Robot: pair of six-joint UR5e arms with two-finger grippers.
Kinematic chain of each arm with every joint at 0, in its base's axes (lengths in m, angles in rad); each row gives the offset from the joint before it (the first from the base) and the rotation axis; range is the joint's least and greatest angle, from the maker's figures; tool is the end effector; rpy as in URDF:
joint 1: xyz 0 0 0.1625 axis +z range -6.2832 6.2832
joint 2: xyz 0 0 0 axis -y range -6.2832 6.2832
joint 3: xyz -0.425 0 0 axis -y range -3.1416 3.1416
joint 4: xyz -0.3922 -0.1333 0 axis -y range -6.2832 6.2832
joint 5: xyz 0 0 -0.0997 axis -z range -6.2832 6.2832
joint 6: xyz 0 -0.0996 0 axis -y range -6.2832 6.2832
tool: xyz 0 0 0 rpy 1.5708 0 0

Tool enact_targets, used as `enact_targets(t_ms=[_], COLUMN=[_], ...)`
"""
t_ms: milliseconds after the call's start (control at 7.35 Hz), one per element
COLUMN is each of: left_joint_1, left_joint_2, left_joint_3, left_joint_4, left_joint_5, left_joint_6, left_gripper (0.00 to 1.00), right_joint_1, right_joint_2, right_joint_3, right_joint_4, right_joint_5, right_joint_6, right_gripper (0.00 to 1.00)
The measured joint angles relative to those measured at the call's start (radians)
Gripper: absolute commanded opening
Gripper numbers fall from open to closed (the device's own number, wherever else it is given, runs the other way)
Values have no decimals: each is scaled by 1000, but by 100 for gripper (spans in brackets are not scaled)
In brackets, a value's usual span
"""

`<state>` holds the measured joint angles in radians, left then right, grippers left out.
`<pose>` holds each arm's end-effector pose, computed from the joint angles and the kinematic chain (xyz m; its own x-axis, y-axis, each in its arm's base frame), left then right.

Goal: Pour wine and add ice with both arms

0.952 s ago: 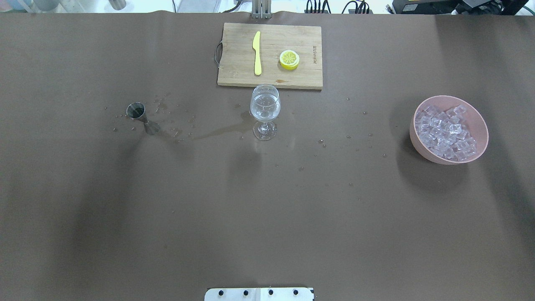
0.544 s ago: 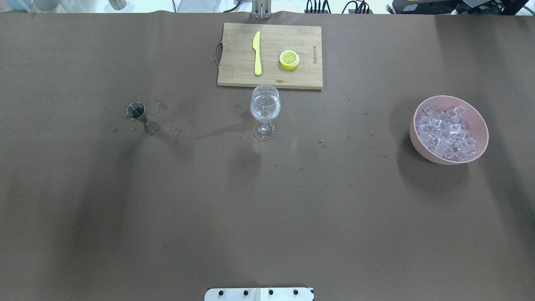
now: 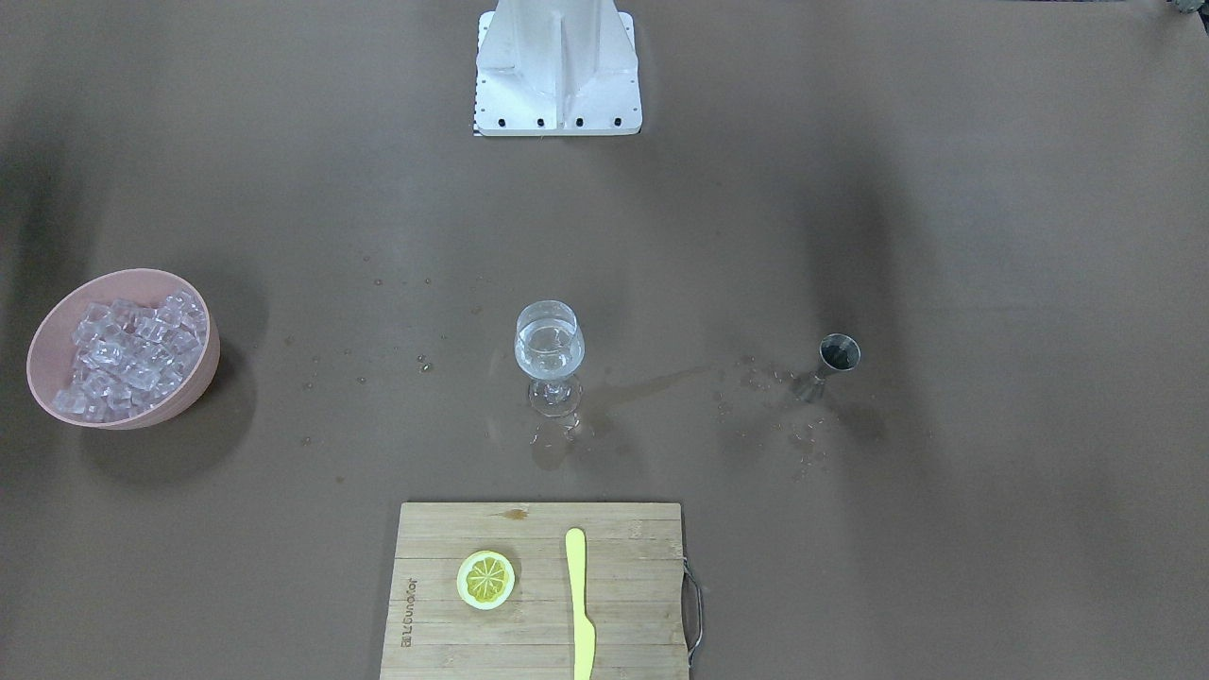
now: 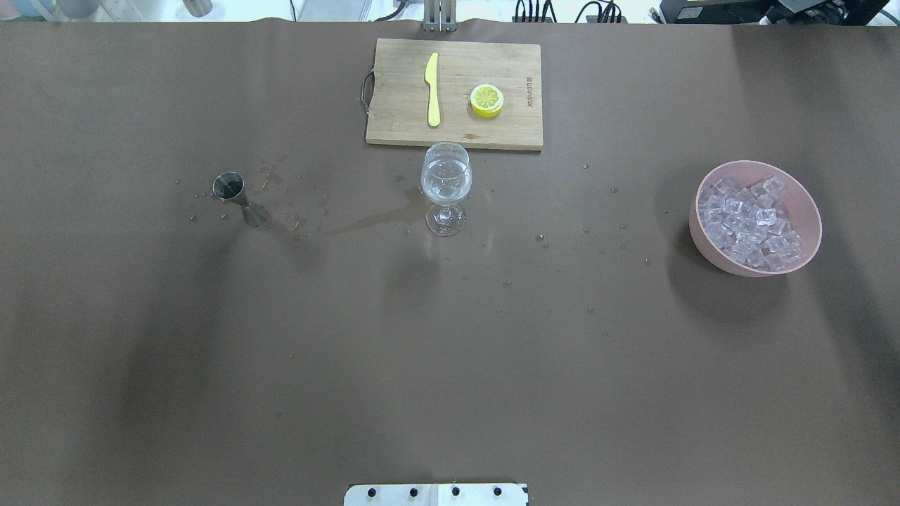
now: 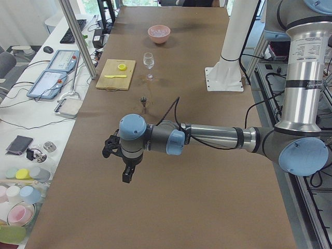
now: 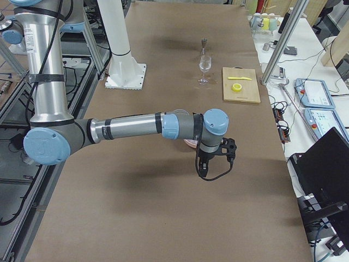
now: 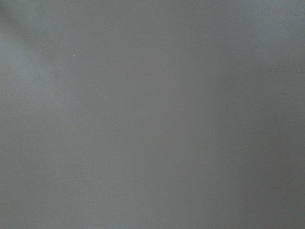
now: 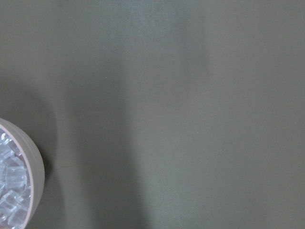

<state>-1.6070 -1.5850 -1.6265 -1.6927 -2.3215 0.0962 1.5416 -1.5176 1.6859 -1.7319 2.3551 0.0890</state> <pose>-0.0837 -0.5063 0.6125 0.7354 0.1972 -0.6482 -0.0353 0.9665 0.2541 0.0481 -0.5111 0.5910 0.7072 0.0632 0.7042 -0.0338 0.9979 -0.0556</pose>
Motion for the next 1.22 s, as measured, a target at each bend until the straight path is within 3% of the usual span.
enact_targets(t_ms=[1224], left_joint_1=[4], left_joint_2=[-3], left_joint_3=[-40], left_joint_4=[-34], left_joint_5=[0], left_joint_6=[2], left_gripper=[98], right_joint_1=[0], right_joint_2=[11], right_joint_3=[2], right_joint_4=[1], right_joint_5=[5], right_joint_6=[0], right_gripper=[100])
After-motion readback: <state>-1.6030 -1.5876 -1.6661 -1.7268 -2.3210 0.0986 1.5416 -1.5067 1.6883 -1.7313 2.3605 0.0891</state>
